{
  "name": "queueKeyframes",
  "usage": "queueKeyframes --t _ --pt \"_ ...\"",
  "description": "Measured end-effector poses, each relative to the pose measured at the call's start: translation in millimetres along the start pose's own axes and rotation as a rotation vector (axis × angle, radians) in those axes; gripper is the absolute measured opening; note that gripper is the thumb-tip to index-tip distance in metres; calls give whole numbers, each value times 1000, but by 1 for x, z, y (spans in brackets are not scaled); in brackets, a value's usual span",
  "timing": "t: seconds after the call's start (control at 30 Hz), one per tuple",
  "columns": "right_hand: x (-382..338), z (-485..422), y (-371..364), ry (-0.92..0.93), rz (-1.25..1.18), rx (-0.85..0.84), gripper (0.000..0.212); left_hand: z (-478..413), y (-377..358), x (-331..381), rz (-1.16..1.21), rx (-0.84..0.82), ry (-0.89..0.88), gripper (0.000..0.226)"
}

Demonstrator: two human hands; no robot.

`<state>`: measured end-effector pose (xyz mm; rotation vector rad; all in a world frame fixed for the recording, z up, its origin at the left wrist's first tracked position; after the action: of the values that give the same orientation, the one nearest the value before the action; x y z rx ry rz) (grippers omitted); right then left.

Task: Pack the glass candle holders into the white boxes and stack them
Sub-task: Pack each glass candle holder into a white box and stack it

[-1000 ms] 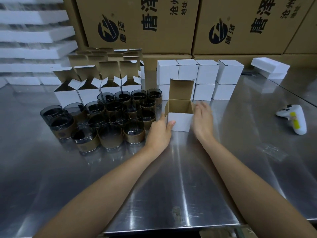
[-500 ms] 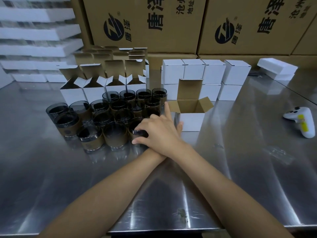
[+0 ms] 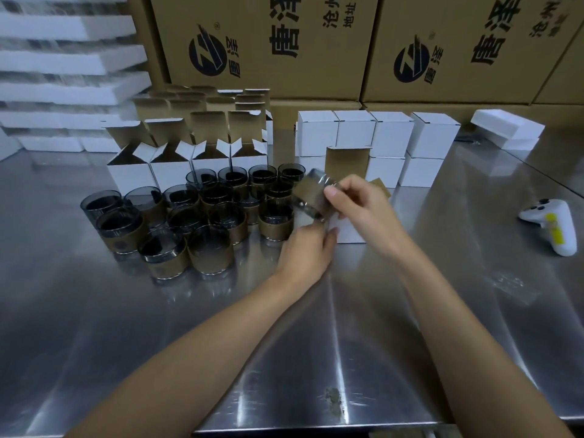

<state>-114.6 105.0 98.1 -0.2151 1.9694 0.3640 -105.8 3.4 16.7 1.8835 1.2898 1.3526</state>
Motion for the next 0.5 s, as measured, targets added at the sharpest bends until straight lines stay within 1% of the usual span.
queueKeyframes --t 0.07,0.17,0.27,0.4,0.5 --pt "-1 -1 13 9 -14 58 20 -2 1 4 53 3 -57 21" --pt "-1 -3 30 37 19 130 21 -3 6 3 104 19 -64 34" --pt "1 -3 41 64 149 186 20 -3 9 0 216 59 -49 32" --pt "0 -3 38 165 403 181 17 -4 15 -3 288 132 -51 14" --pt "0 -1 30 254 515 143 20 -5 18 -5 292 144 -32 14"
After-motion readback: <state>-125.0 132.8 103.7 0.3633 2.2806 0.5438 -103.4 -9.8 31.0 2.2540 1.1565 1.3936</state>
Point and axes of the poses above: each hand's wrist, its own z-axis away from the middle knuckle, its own y-axis out of the back of the hand, x = y × z, the point moved 7 cm from there along -z, towards the middle knuckle, and after that the axes turned 12 degrees about -z, right-handed, at the moved point
